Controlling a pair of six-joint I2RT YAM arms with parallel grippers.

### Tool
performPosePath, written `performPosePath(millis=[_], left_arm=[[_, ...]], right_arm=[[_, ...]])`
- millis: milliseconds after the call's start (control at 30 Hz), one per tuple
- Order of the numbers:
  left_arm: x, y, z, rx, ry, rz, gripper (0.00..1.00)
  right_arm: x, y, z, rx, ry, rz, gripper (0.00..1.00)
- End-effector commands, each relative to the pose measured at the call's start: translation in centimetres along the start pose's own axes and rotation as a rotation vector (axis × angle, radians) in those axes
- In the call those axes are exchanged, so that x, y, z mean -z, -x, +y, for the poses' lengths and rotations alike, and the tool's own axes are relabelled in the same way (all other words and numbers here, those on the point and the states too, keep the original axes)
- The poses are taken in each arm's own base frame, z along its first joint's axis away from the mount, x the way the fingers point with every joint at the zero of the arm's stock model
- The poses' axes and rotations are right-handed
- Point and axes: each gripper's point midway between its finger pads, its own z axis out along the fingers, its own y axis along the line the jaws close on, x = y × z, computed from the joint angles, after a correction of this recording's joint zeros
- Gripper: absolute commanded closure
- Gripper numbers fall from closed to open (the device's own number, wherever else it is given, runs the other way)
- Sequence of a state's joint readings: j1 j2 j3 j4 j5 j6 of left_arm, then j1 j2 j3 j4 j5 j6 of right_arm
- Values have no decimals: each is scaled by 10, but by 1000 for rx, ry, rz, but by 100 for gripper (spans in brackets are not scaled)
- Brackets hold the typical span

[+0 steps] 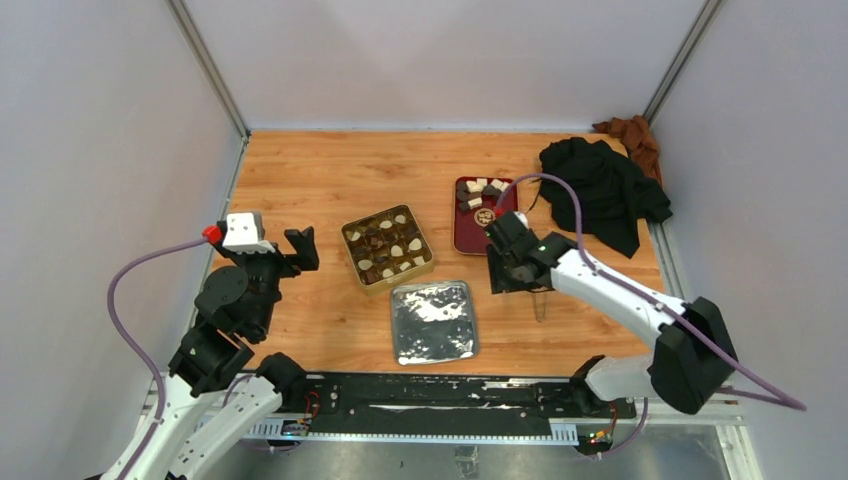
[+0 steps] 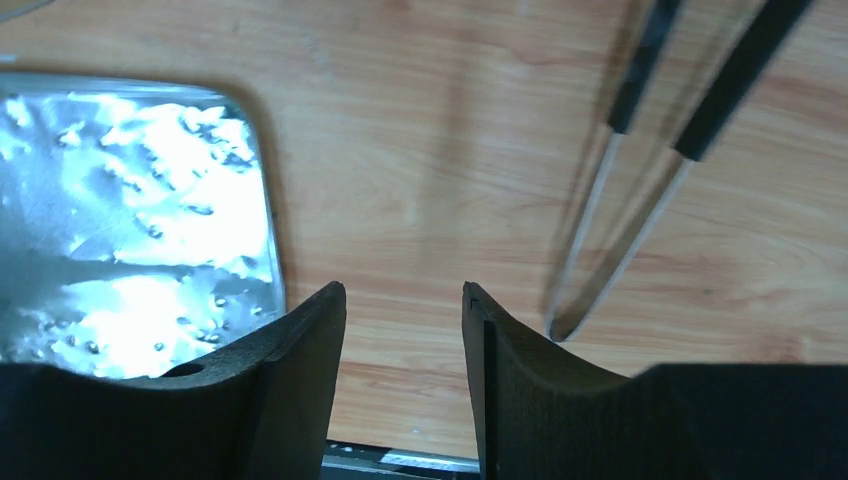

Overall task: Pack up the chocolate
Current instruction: Place the clamp at the center of the board, then pick up the box lid from the center of the board.

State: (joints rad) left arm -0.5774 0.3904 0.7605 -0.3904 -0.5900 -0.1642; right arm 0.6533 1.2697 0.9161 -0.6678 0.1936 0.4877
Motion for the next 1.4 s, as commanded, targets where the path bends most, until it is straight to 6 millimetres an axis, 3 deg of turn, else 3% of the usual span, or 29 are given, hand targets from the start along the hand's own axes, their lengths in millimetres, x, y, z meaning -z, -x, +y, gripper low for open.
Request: performPosePath(millis=[0, 167, 400, 767, 1033, 1200, 1367], left_arm=[[-1, 2, -4, 22, -15, 2, 0], [4, 2, -7, 45, -38, 23, 0], [11, -21, -13, 51, -73, 127, 0], [19, -55, -30, 72, -159, 274, 0], [22, -78, -44, 93, -218, 362, 0], [26, -89, -59, 132, -274, 417, 0], [30, -91, -73, 193, -333, 441, 0]], right_arm=[[-4, -19, 36, 47, 36, 87, 50], [-18, -36, 70, 89, 89, 140, 56], [-30, -51, 91, 119, 122, 193, 61], [-55, -66, 97, 127, 116, 234, 69], [-68, -76, 88, 136, 71, 259, 80], [-63, -74, 85, 132, 71, 239, 98], [-46, -59, 86, 117, 113, 166, 100]])
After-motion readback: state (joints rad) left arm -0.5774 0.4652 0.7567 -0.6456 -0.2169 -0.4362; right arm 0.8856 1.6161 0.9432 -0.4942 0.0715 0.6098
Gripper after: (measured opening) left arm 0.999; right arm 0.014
